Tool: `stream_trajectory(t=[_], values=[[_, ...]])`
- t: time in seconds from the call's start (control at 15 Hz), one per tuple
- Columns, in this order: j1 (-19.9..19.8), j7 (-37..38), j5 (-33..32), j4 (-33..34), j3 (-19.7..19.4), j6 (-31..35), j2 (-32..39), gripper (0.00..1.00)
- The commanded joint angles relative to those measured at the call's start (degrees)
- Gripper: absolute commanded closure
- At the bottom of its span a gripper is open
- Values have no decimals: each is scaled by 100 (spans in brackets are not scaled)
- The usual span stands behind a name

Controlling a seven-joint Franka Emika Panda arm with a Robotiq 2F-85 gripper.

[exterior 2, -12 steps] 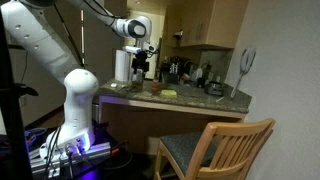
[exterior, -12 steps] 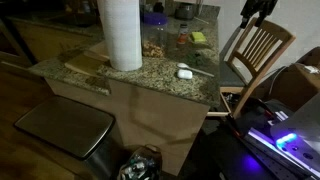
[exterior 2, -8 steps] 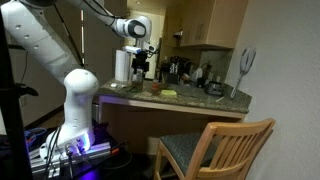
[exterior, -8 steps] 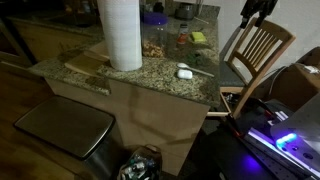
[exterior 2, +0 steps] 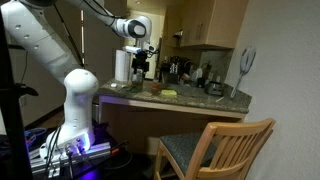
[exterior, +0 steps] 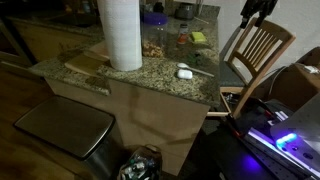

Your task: Move the white bottle to the left of the white spoon

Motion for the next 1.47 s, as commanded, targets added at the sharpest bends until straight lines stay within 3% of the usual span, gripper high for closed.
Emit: stream_trajectory(t=[0.0,0.27,0.33,0.53,0.73,0.8,1.0,1.2,1.4], values=[[-38,36,34,-9,30,69,-7,0],[-150,607,77,-45,128,238,-24,0],[-180,750,175,785,53,-593,-215,0],[-302,1474,350,1520,114,-557,-159,0],[-331,1774,434,2776,124,-1329,50,0],[-321,1624,376,2025,129,-805,-256,0],[-331,1709,418,2626,136,-1214,-197,0],[-281,1589,412,2661,120,-1418,188,0],[-179,1441,679,2579,43,-1179,762,0]])
